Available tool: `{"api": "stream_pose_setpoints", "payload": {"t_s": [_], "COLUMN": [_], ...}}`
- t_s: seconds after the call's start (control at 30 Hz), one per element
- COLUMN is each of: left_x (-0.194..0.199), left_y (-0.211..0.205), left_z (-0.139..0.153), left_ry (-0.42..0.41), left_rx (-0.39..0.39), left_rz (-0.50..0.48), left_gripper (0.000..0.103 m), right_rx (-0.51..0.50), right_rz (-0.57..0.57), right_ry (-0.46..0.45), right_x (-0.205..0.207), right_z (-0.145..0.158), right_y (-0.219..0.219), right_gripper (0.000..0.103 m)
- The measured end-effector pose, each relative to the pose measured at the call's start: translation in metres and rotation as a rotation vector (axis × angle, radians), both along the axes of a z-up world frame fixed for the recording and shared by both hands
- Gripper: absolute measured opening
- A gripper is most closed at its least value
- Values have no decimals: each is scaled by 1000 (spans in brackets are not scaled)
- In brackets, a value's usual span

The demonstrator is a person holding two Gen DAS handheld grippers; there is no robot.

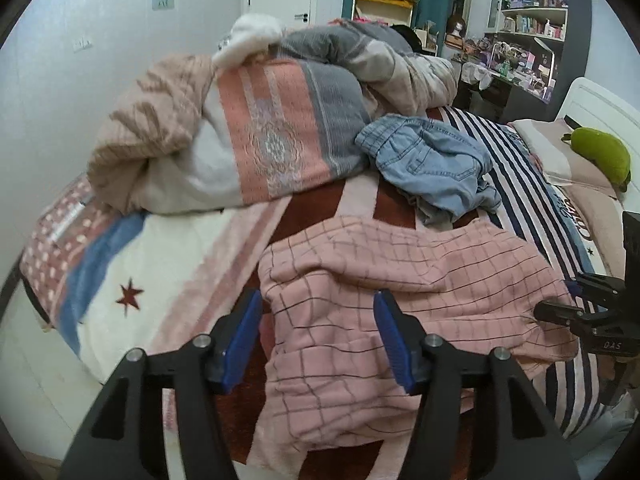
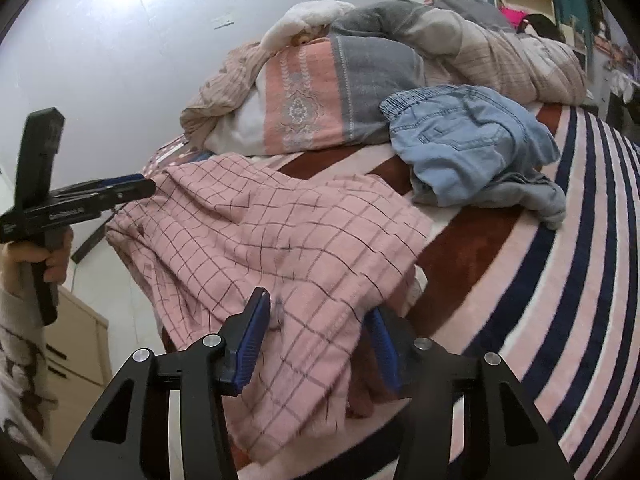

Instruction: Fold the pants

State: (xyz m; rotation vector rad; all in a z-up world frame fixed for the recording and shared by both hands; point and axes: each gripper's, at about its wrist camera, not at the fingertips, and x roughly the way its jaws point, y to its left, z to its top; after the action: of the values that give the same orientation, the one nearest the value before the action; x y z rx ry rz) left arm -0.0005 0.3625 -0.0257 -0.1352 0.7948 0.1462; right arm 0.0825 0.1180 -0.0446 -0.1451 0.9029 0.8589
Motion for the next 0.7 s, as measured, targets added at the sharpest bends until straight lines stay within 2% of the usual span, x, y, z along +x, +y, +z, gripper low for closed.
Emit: {"api": "stream_pose_setpoints", "payload": {"t_s": [0.07,0.17,0.27,0.37,0.53,0.7], "left_x": [-4,-11,-17,-23,-33,-50], "left_y": [-10,-31,-58,-91,-158,-218], "left_z": [7,18,29,39,53,63], "left_ry": [-16,-50,-108,-174,-312,-439], "left_rx": [32,70,106,130,145,143], "left_rz": [0,0,3,-7,-19,-11], "left_gripper": [61,62,70,72,84,92], "right_rx": [-1,6,21,24,13,15], "right_rz": [-3,-11,-33,-62,-136,-222], "right_ry": [0,-14,-22,-44,-131,-275], "right_x": [-3,-11,-18,-27,-50,-86], "right_z": [2,7,13,18,35,57], "right_y": [-5,-17,-38,-61,-115,-179], "right_gripper": [46,51,53,58,68,82]}}
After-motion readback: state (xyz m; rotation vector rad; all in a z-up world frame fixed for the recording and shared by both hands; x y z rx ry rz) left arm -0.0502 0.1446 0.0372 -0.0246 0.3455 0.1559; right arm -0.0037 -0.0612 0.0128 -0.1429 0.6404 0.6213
